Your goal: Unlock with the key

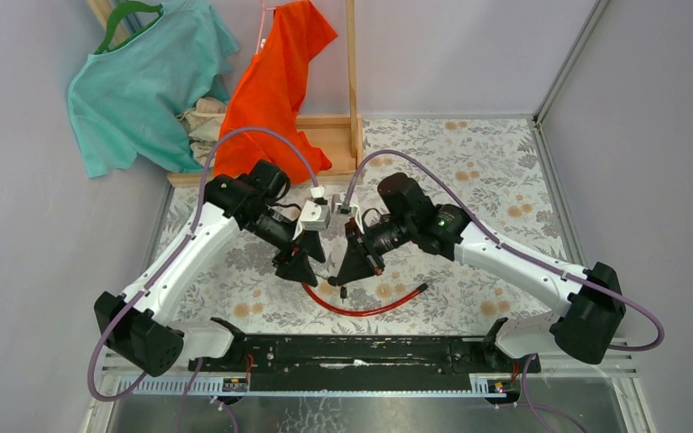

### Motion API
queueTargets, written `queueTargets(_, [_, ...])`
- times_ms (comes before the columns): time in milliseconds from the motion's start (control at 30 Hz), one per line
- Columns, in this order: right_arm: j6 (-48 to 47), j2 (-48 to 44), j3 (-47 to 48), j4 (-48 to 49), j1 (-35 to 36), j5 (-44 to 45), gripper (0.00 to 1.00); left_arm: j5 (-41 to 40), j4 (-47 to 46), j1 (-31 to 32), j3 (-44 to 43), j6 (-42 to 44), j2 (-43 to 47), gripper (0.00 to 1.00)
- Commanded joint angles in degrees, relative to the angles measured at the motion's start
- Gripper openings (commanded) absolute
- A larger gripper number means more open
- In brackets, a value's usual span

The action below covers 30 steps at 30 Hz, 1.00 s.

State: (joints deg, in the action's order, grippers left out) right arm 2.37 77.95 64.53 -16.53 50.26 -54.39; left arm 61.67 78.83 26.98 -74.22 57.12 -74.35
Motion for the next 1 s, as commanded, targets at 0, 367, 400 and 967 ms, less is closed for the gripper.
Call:
queueTargets(0, [-0.6,-0.52,3.27,0.41,0.16,1.68,0.0,-1.22,-8.9,1.04,0.99,-8.79,1.97,0.61])
queueTargets(367, [0.09,-2.12,3.0,2.57,0.19,7.96,0.0,-2.83,-10.24,2.02,1.75,-10.03,1.32,0.0])
queueTargets(400, [0.47,-2.56,2.47,3.44,0.15,9.31,0.0,-2.93,-10.06,2.02,1.67,-10.07,1.22,0.0])
queueTargets(967, [12.42,-7.33,-8.99,24.32,-2.23,10.31,0.5,-1.03,-11.76,2.03,-1.26,-16.44,-0.03,0.0])
